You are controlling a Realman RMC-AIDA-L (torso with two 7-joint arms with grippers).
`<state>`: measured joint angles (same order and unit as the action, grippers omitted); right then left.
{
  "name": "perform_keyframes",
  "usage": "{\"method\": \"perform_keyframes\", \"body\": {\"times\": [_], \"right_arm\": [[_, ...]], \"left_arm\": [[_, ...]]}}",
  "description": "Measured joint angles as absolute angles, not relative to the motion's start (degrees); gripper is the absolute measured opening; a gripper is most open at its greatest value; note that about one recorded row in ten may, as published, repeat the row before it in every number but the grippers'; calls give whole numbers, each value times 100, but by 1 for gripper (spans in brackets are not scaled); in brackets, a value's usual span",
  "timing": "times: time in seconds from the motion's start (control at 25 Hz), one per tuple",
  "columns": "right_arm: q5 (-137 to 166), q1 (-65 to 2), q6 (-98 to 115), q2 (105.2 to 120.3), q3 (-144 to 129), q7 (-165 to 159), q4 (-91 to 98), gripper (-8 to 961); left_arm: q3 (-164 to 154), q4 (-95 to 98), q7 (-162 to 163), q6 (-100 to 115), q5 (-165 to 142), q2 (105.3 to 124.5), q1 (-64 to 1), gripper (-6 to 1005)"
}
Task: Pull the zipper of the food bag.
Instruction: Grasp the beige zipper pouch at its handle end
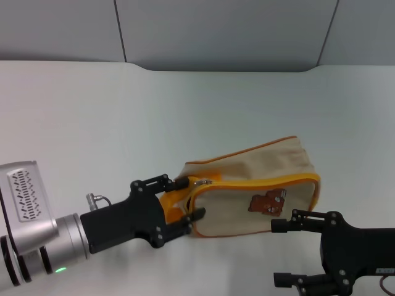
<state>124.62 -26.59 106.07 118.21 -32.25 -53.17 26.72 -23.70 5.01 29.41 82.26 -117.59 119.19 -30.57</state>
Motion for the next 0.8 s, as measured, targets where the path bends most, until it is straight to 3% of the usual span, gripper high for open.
{"method": "perform_keyframes", "body": {"times": [0.08,0.2,0.4,0.8], "right_arm": [[12460,-2654,10607,11821,-3225,-5317,2672,819],[12454,-2653,10607,11821,-3225,-5317,2672,818],[12446,-2654,10584,11821,-3226,-5317,2677,818],[12287,-2656,10504,11827,-3105,-5342,2672,817]], "left_arm": [[-2321,505,2936,8215,-11758,11919,-3051,781],[-2191,512,2932,8199,-11755,11914,-3029,547],[-2188,494,2930,8184,-11755,11910,-3048,324],[-2183,541,2986,8119,-11726,11897,-3232,157]]}}
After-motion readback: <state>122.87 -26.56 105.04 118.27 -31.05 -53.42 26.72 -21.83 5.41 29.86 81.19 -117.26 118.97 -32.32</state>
